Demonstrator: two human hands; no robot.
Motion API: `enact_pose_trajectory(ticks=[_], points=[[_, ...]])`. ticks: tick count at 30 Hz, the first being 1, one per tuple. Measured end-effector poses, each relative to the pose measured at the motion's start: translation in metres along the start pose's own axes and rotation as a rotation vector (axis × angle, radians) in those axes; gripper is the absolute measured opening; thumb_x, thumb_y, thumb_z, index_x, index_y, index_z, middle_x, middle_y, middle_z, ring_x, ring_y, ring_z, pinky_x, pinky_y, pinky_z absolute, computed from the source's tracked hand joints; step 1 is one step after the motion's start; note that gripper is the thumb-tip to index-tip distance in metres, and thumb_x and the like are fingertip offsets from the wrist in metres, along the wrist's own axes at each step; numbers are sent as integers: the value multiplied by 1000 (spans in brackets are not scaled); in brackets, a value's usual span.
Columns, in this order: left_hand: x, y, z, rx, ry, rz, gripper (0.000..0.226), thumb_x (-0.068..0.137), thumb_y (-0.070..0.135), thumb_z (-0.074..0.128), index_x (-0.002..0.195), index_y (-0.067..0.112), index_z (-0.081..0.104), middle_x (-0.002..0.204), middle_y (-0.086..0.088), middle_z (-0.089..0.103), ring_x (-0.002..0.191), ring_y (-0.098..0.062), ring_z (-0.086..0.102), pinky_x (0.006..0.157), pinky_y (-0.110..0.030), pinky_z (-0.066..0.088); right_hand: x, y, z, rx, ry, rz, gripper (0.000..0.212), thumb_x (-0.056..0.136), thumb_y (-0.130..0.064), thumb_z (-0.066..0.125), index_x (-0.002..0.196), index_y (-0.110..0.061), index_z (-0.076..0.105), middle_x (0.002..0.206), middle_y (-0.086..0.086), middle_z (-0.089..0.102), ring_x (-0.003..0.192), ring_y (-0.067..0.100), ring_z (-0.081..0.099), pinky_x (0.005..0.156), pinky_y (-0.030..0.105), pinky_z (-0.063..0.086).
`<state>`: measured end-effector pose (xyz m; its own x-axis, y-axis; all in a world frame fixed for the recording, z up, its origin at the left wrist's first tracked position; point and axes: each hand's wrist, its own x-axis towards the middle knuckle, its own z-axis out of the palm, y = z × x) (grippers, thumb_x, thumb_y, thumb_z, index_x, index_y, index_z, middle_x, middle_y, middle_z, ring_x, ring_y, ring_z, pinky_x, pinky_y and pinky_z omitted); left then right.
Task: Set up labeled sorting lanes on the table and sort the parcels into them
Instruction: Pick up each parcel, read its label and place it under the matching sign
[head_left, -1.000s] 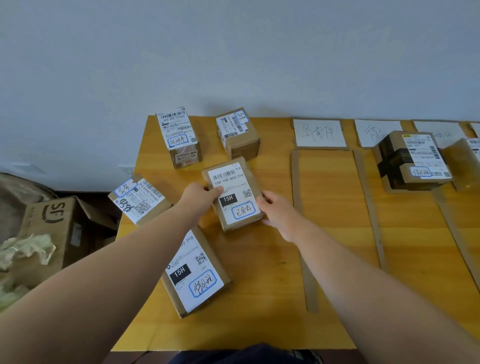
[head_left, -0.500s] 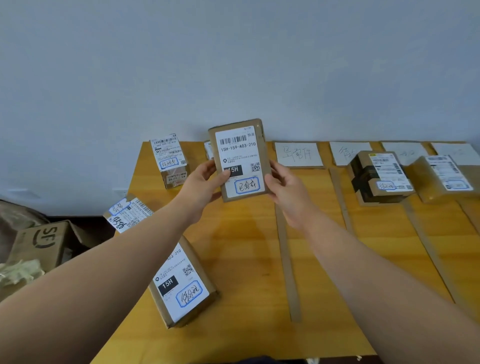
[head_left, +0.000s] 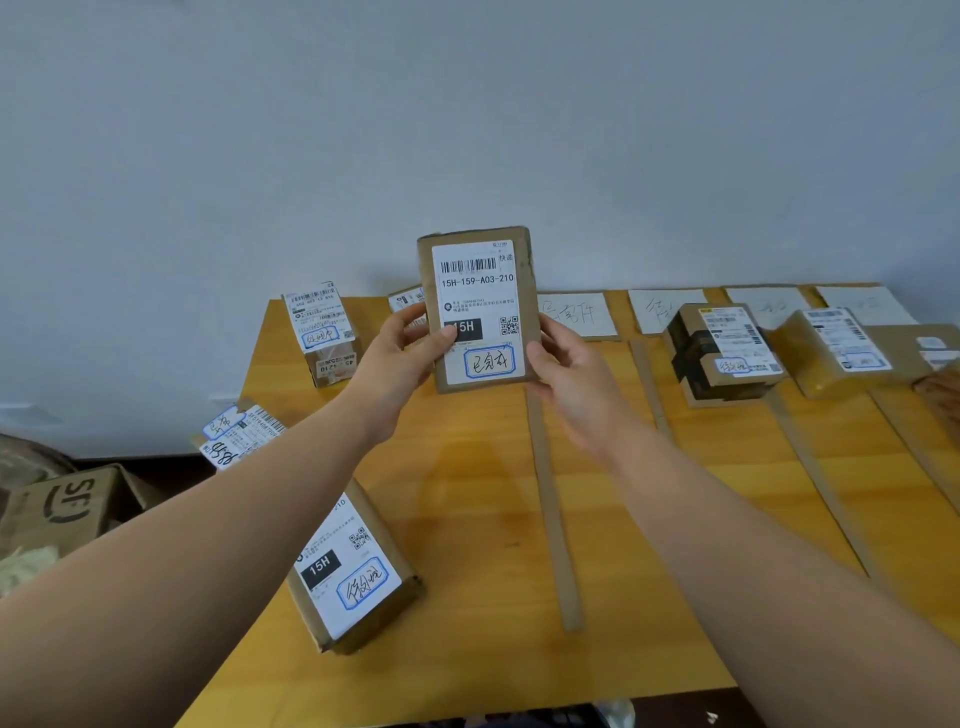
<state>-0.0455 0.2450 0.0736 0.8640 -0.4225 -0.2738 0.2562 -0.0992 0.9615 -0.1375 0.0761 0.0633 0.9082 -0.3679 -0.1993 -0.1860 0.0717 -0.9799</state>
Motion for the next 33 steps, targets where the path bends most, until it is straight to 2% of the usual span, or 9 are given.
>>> enact_pose_trajectory(ticks=[3,6,10,15,19,23,27,29,33], points=[[-3,4,8,-24,-41,-2,54,88,33,65,133,32,36,115,0,69,108,-16,64,103,-45,44,-6,-3,-7,11,22,-2,43,100,-17,49,143,-24,44,126,-1,64,118,15,60,101,42,49],[-5,7,16,-45,-79,-17,54,87,35,65,131,34,34,107,-1,73,110,-20,64,102,-51,43,-17,-7,-17,19,27,-7,40,100,-16,48,140,-22,47,124,0,65,116,14,61,98,38,51],[-11,12,37,-24,-103,-23,54,87,35,65,132,31,35,101,-1,73,102,-18,65,92,-44,49,-31,-15,-38,-8,47,9,39,100,-15,49,138,-24,48,125,0,63,110,9,62,92,30,53],[-22,10,80,-2,-86,-41,52,88,37,63,132,28,38,99,5,72,96,-17,66,87,-41,51,-49,-18,-77,-66,103,31,37,99,-21,51,135,-25,48,123,-3,62,117,13,57,98,30,45],[-37,4,135,-11,-83,-72,47,89,38,62,129,25,41,93,5,71,82,-16,66,72,-30,49,-65,-13,-125,-25,166,89,32,95,-22,52,127,-22,51,123,1,63,117,15,56,107,39,40],[-56,-4,206,-27,-104,-103,46,90,40,60,129,24,41,95,4,70,82,-16,64,70,-29,47,-96,-10,-188,71,187,131,25,98,-23,49,123,-20,52,115,1,68,108,15,61,85,27,49],[-76,-12,282,-56,-124,-121,45,90,40,60,128,25,41,96,3,71,86,-17,65,75,-31,49,-123,-2,-262,20,234,155,11,96,-33,52,104,-30,58,118,-1,67,114,14,59,101,36,46],[-86,-16,318,-63,-142,-122,48,90,41,60,129,24,39,97,2,70,90,-19,64,81,-33,50,-134,3,-299,12,259,152,13,95,-36,54,103,-28,60,115,-1,68,113,15,60,101,37,46],[-102,-26,378,-67,-183,-176,48,89,44,59,127,23,40,106,-1,68,95,-20,65,82,-34,52,-154,8,-360,54,280,191,31,93,-41,55,116,-21,58,113,-3,66,110,15,60,93,34,46]])
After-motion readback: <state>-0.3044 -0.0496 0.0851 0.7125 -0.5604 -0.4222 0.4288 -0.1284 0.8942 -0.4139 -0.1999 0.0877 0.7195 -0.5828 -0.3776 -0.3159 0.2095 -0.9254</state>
